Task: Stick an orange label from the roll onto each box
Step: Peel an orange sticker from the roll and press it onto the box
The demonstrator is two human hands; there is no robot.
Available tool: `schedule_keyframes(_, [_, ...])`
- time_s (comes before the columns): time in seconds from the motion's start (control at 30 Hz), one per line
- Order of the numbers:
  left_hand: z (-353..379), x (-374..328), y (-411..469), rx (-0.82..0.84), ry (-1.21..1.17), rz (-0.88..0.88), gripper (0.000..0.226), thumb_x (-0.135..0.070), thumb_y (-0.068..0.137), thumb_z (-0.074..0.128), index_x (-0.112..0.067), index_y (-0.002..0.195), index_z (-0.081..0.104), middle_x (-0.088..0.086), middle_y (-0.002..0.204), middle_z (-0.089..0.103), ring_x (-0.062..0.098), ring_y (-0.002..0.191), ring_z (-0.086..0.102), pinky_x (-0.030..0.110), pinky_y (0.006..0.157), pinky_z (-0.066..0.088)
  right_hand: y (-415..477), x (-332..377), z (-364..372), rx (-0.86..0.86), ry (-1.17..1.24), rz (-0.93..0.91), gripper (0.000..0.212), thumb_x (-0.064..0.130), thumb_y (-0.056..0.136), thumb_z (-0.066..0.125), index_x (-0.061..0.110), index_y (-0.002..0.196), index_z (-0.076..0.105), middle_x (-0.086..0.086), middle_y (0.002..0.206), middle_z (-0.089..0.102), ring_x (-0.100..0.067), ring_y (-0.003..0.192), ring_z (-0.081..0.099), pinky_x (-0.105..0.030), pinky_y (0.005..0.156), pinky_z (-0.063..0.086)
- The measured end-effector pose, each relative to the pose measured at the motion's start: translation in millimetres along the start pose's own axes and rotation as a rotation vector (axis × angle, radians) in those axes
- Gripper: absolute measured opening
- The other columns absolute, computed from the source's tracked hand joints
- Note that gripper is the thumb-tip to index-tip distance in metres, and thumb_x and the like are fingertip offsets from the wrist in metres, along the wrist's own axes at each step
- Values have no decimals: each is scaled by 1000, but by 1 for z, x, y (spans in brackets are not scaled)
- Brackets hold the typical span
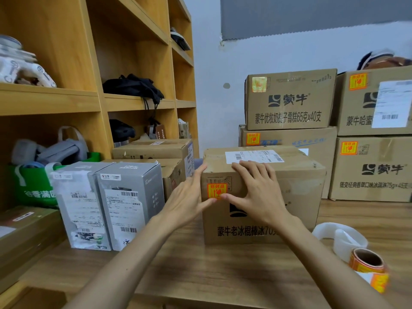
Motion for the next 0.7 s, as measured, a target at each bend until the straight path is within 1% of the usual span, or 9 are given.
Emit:
schedule_keyframes(0.2, [-23,-39,-33,25,90,135,88,-38,92,56,-30,159,0,3,131,55,14,106,51,33,102,40,-11,-14,-31,-27,219,31,75,82,75,50,30,128,59,13,130,53,-8,124,41,-38,115,22])
schedule_keyframes(0.27, [-29,-50,-42,31,155,194,87,-33,91,52,-29,160,-1,1,122,55,13,99,49,33,99,44,-15,-19,-44,-36,324,61,68,79,74,56,31,121,63,18,124,55,6,118,36,-37,114,24])
schedule_keyframes(0.33, [-31,-58,-47,50,193,270,85,-32,93,49,-28,161,-1,-2,121,54,13,104,51,32,98,46,-17,-24,-54,-9,396,89,61,77,74,60,32,115,65,20,120,56,19,114,31,-34,115,20])
schedule_keyframes(0.4, [-37,-64,-45,51,205,348,77,-31,93,48,-28,161,9,-4,124,54,11,108,53,30,93,49,-17,-24,-60,15,314,83,67,85,73,50,31,111,64,19,120,58,13,121,37,-36,120,12])
schedule_keyframes(0.47, [-47,-64,-33,-8,156,385,66,-30,92,49,-31,155,30,-6,126,52,9,108,53,30,86,54,-14,-13,-60,29,139,33,80,92,73,36,26,109,64,14,125,60,-2,124,47,-41,122,9])
schedule_keyframes(0.5, [-51,-60,-25,-44,112,369,61,-28,92,50,-33,152,37,-7,128,50,9,111,51,30,86,55,-13,-5,-59,29,80,13,84,93,74,32,24,108,64,11,128,61,-6,124,50,-43,122,11])
schedule_keyframes(0.57, [-52,-43,-4,-61,-17,244,61,-23,91,53,-37,149,40,-6,137,41,10,125,44,36,99,51,-11,13,-57,18,50,9,84,92,75,32,21,107,64,6,127,62,-12,121,54,-45,121,16])
schedule_keyframes(0.63, [-44,-22,14,11,-165,69,69,-15,92,57,-42,151,34,-5,153,28,16,142,31,44,113,40,-10,29,-52,19,36,19,82,90,76,33,20,106,62,5,113,64,-16,112,56,-45,118,23])
schedule_keyframes(0.7, [-32,-5,26,122,-226,-53,78,-13,92,59,-48,153,26,-5,165,12,22,151,18,49,115,32,-11,38,-49,-14,12,37,77,88,76,38,17,100,58,4,100,63,-20,101,57,-46,110,33])
Point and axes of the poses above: each hand's wrist, its own y-axis towards the middle knuckle, its own z-axis out of the palm, x = y × z, the point moved 7 cm from there along y, towards the middle knuckle
